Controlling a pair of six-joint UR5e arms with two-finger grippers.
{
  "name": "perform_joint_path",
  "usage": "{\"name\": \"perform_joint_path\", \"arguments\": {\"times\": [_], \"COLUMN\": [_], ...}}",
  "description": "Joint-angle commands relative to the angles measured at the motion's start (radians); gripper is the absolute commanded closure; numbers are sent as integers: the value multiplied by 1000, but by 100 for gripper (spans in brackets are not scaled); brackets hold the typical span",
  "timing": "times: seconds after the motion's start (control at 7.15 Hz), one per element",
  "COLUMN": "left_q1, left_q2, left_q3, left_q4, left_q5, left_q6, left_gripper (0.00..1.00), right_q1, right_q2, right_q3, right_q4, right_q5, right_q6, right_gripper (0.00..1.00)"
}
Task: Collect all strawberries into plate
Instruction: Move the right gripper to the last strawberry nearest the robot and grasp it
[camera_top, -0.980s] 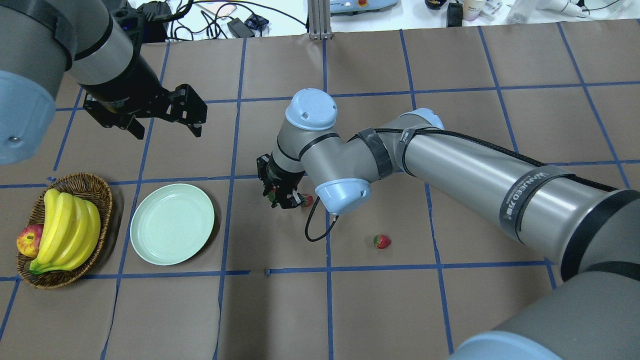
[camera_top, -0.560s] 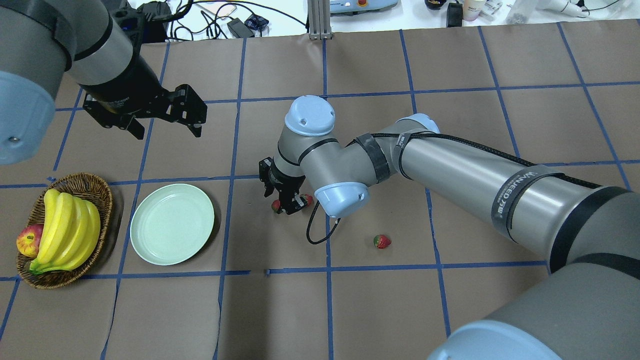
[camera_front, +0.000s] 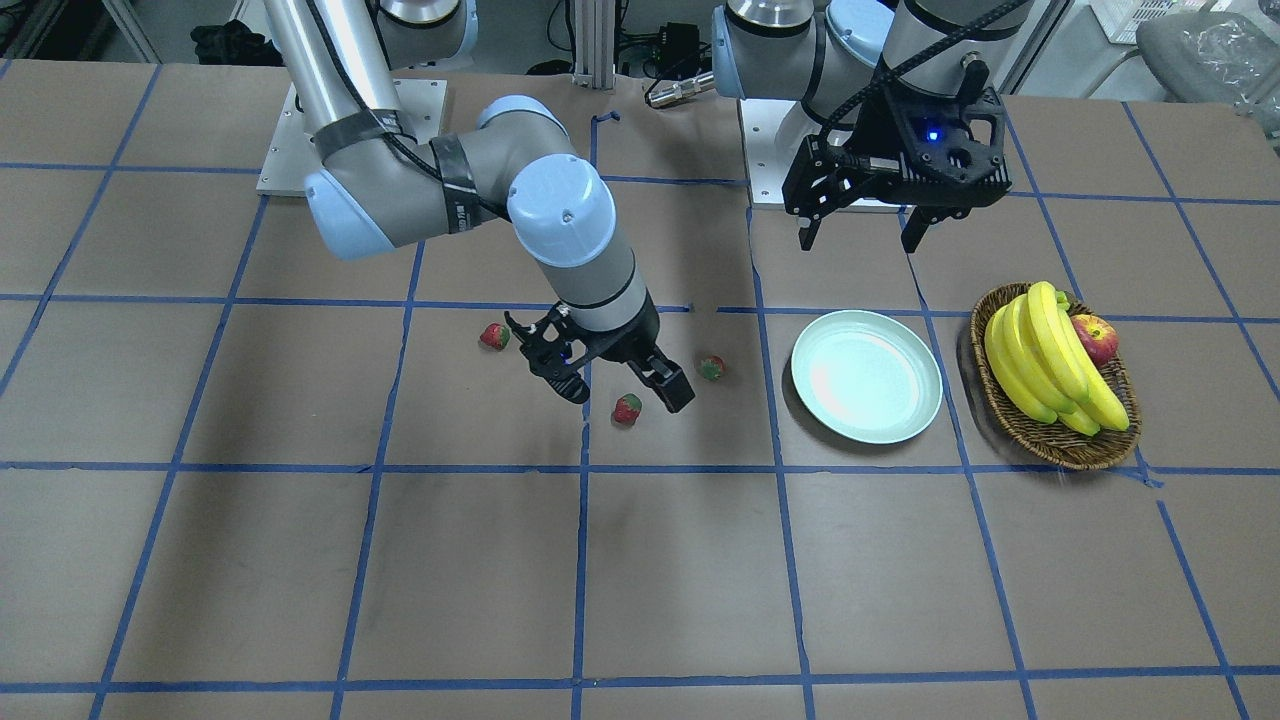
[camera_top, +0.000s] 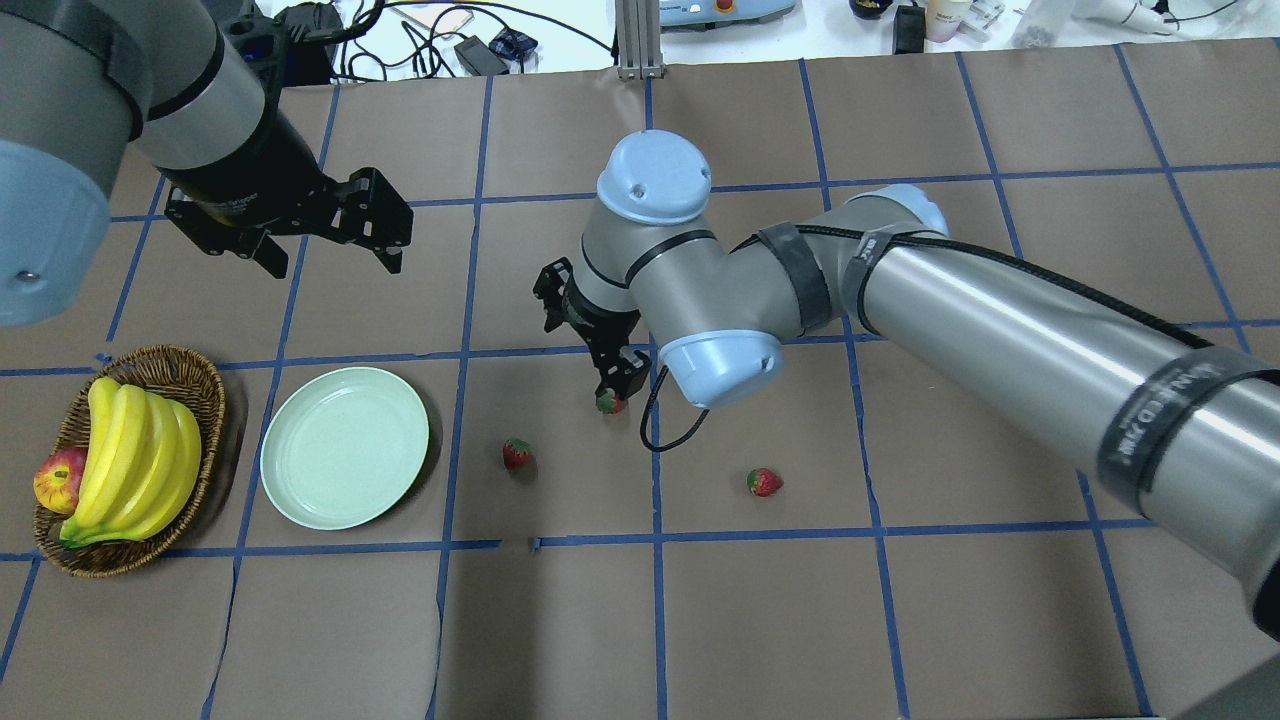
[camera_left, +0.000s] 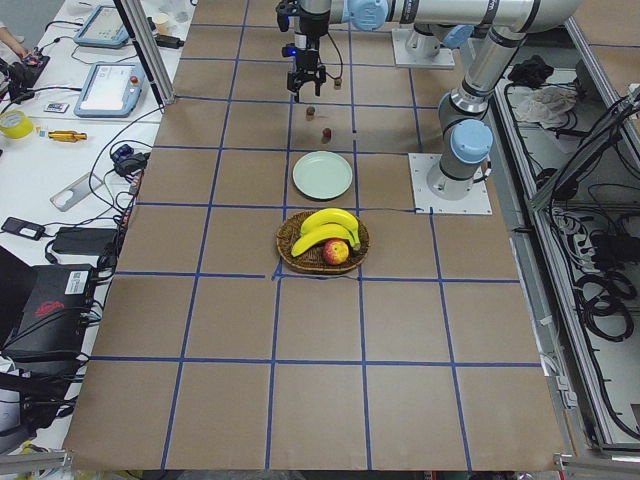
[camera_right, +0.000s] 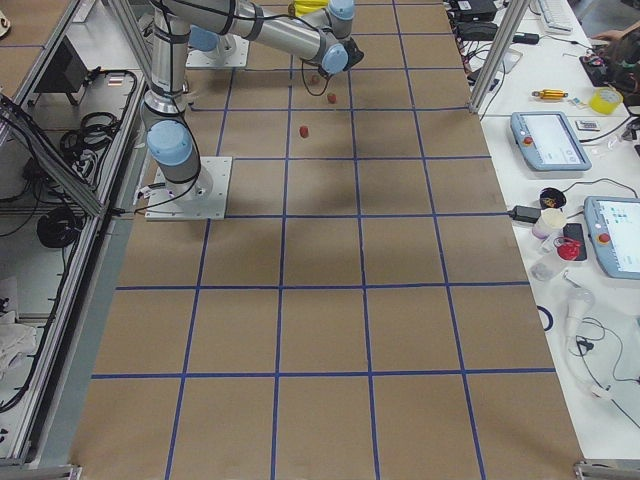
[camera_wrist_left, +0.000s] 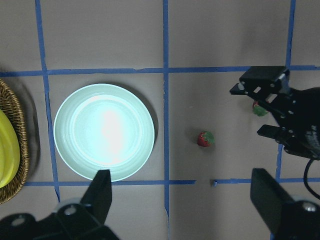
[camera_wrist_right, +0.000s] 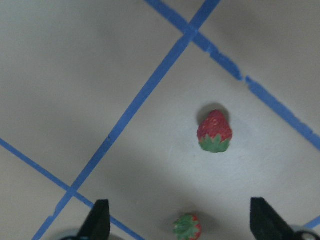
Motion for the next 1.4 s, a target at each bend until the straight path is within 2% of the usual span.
{"name": "perform_joint_path", "arguments": {"times": [0.0, 0.14, 0.28, 0.56, 0.7, 0.84, 1.12, 1.26], "left_q1": [1, 1, 1, 1, 1, -1, -1, -1], "left_q2": [0, 0, 0, 0, 0, 0, 0, 0], "left_q3": [0, 0, 0, 0, 0, 0, 0, 0], "left_q4": [0, 0, 0, 0, 0, 0, 0, 0], "left_q5": [-1, 0, 0, 0, 0, -3, -4, -4], "left_q6": [0, 0, 0, 0, 0, 0, 0, 0], "left_gripper": [0, 0, 0, 0, 0, 0, 0, 0], "right_q1": [-82, -93, -99, -119, -169, -198, -203, -203], "right_q2": [-106, -126, -135, -151, -152, -152, -126, -106], "right_q3": [3, 6, 34, 115, 164, 227, 334, 341], "right_q4": [249, 352, 424, 417, 413, 367, 164, 140], "right_q5": [-121, -239, -281, -280, -261, -260, -190, -168], "right_q6": [-289, -399, -485, -428, -332, -293, -148, -124], "right_gripper": [0, 0, 0, 0, 0, 1, 0, 0]}}
